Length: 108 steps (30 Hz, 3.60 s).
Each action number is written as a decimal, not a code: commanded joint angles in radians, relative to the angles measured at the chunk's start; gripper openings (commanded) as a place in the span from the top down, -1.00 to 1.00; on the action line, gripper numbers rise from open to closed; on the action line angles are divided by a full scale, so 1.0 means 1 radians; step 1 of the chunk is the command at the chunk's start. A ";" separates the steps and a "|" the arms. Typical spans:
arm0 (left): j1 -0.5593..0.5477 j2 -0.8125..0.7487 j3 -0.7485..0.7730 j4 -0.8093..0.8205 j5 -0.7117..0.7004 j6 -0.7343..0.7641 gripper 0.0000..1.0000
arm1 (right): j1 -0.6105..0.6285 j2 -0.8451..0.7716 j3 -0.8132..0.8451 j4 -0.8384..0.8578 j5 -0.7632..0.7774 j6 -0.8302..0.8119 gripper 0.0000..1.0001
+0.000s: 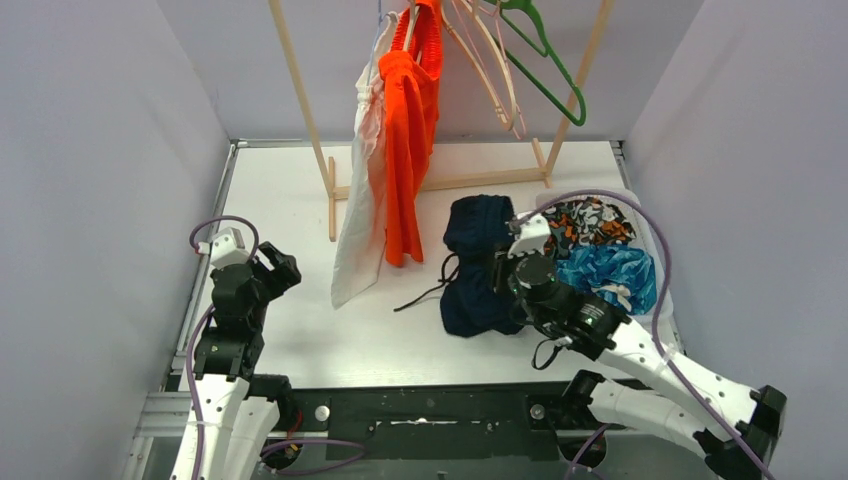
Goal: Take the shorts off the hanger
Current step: Adjust the shorts at the center of the board, then pick up the shorts at the center of the board, then place the shorts in the basket.
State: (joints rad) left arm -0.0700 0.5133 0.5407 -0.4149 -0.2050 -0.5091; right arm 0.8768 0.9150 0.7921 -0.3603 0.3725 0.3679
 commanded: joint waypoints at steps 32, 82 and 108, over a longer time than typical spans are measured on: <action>0.007 0.021 0.013 0.054 0.016 0.021 -0.45 | -0.068 0.207 0.022 -0.075 -0.350 -0.075 -0.95; 0.009 -0.028 0.005 0.068 0.081 0.028 -0.45 | -0.019 -0.106 0.192 -0.331 0.221 0.080 1.00; 0.019 -0.033 0.000 0.076 0.079 0.032 -0.45 | -0.064 -0.148 0.417 -0.038 0.826 -0.327 1.00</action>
State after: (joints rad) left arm -0.0570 0.4915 0.5335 -0.4065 -0.1333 -0.4896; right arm 0.8455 0.7242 1.1980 -0.4999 1.2060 0.0822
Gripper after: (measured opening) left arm 0.724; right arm 0.226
